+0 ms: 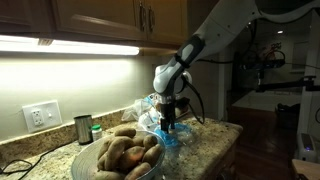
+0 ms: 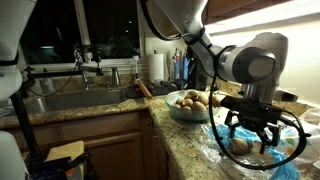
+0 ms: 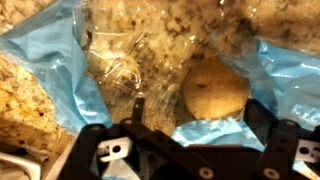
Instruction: Pick the potato from the plastic bag and put it in the glass bowl
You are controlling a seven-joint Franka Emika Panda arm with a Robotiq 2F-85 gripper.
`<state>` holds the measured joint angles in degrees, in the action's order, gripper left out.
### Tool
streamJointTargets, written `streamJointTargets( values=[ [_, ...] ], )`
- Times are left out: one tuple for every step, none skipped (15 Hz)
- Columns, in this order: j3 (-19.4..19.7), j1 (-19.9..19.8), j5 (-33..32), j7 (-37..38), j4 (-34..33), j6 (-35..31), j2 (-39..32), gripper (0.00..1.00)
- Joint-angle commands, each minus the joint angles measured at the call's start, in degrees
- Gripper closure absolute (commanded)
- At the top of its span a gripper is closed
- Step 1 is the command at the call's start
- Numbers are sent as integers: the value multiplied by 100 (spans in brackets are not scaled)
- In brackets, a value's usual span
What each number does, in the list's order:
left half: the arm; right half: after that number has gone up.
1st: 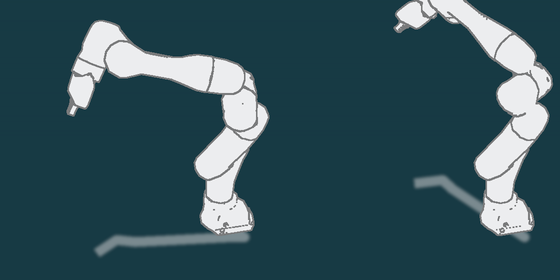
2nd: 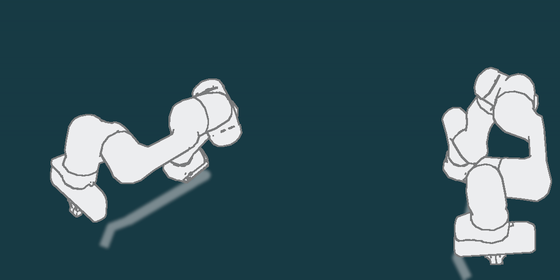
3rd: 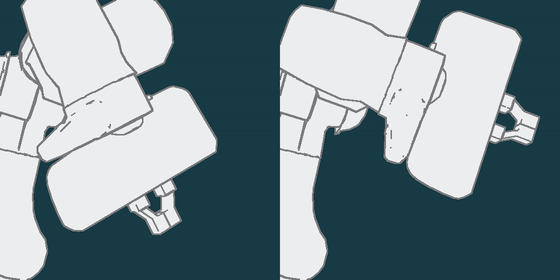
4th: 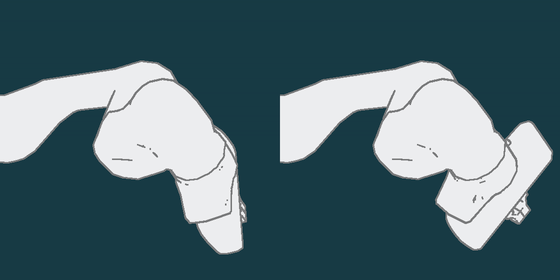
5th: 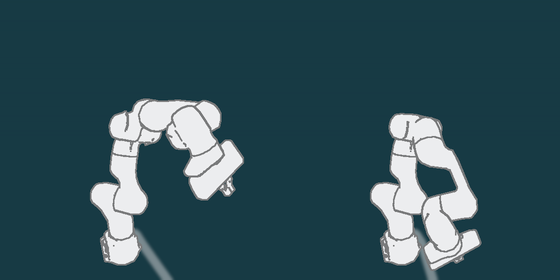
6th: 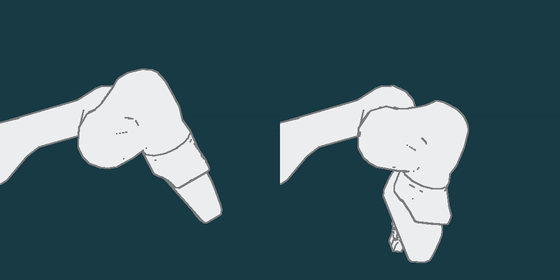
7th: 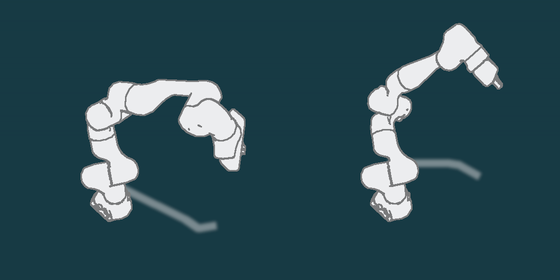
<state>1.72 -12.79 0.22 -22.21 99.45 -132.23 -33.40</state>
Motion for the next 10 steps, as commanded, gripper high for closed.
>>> streamJointTargets(
  values=[
    [-38, -86, 33, -108, -145, 169, -42, 20],
    [-34, -82, 28, -101, -149, 170, -35, 26],
    [-28, -76, 20, -90, -150, 174, -25, 33],
    [-23, -70, 10, -83, -150, 177, -19, 40],
    [-16, -62, 0, -68, -146, 181, -9, 48],
    [-9, -56, -10, -57, -137, 184, 6, 54],
    [-3, -53, -15, -50, -126, 178, 21, 59],
    [2, -53, -16, -47, -129, 178, 30, 66],
    [6, -51, -19, -39, -127, 181, 34, 66],
    [11, -46, -26, -33, -124, 181, 37, 66]
  ],
)
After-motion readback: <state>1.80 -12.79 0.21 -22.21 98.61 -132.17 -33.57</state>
